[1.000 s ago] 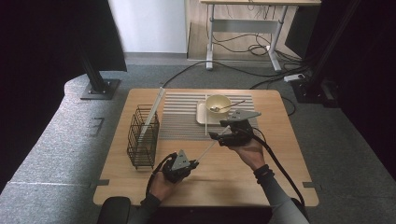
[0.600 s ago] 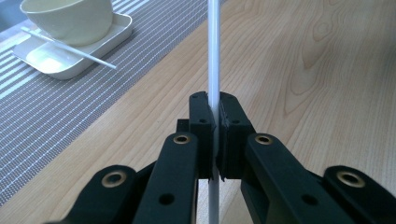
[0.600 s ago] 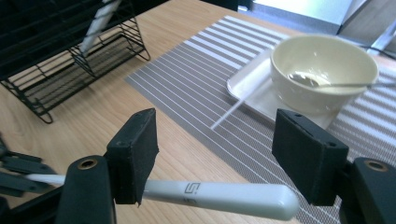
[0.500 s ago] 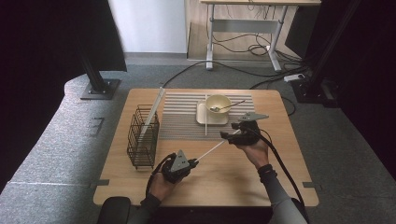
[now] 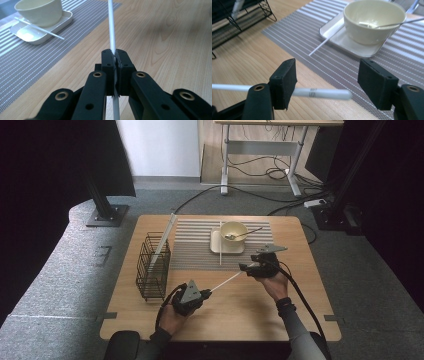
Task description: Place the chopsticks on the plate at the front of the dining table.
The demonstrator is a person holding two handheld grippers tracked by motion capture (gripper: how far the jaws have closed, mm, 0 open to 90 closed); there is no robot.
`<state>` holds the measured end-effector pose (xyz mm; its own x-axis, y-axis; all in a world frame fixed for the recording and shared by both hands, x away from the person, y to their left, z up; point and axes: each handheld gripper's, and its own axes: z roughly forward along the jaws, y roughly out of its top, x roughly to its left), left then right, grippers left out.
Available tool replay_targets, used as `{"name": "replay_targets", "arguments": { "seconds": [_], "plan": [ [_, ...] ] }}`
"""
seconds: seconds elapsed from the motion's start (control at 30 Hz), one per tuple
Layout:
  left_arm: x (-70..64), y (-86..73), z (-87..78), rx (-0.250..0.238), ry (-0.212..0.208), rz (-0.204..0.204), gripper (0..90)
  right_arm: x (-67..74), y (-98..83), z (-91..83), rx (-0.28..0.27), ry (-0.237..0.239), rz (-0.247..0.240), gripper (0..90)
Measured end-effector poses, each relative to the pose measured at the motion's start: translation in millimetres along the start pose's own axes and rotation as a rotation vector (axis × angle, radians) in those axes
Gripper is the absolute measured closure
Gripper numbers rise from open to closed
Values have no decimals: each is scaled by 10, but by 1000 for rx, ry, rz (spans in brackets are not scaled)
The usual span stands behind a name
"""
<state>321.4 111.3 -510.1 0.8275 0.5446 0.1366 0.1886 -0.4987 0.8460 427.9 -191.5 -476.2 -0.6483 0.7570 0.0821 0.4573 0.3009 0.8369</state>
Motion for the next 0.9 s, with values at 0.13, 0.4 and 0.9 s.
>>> {"name": "replay_targets", "arguments": {
  "seconds": [0.13,0.4,0.9],
  "plan": [
    [-4,5,-2,2,7,0,859,5,34,-154,-26,-1,-4,260],
    [-5,23,-5,4,20,-15,859,-13,-62,-503,-26,-7,-24,139],
    [70,51,-24,14,75,-73,859,-110,-556,-732,75,-62,-23,0]
  ]
}}
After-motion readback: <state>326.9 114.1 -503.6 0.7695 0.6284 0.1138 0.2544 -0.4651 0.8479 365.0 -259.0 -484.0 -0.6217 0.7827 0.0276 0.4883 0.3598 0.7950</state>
